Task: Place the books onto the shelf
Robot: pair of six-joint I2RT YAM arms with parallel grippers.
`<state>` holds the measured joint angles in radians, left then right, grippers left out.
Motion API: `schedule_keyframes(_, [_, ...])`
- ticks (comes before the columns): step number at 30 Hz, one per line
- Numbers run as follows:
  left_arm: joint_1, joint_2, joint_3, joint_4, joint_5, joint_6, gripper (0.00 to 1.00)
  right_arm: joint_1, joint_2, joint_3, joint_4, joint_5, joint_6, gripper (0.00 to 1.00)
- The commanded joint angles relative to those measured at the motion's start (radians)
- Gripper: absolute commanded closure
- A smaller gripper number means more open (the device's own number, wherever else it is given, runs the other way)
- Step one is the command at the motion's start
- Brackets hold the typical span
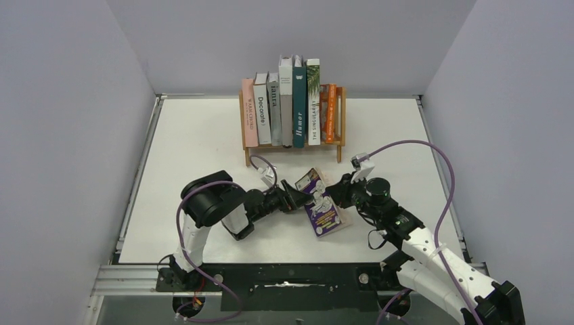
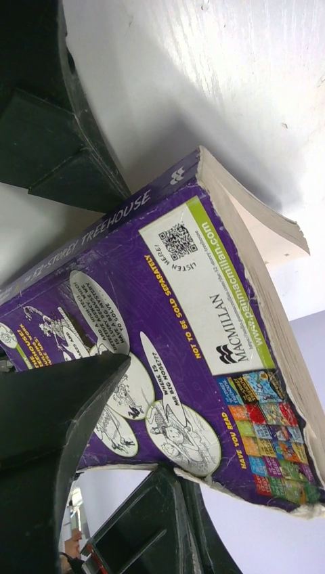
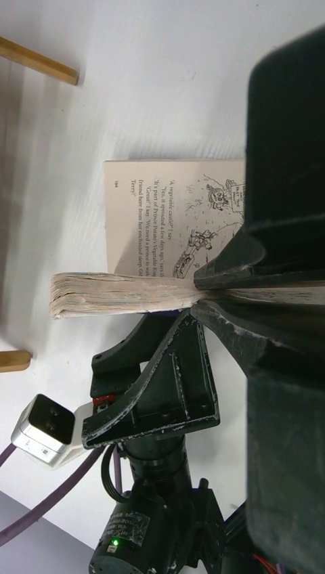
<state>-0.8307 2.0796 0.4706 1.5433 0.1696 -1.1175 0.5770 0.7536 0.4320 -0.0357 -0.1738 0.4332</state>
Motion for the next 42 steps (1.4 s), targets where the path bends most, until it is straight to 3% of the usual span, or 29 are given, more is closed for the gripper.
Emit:
schedule_keyframes(1, [-0.017,-0.024,0.001,0.247,0.039,0.041,0.26,-0.002,0.001,0.063,0.087,0.012,0.007,1.0])
schedule_keyframes(15, [-0.041,-0.153,-0.021,0.247,0.026,0.065,0.42,-0.04,0.07,0.051,0.057,0.021,0.018,1.0])
schedule_keyframes(30, [-0.043,-0.201,0.004,0.247,0.036,0.067,0.43,-0.044,0.151,0.029,0.117,-0.024,0.029,1.0])
schedule_keyframes(42, [-0.054,-0.245,0.016,0.247,0.039,0.074,0.69,-0.047,0.212,0.022,0.147,-0.023,0.032,1.0])
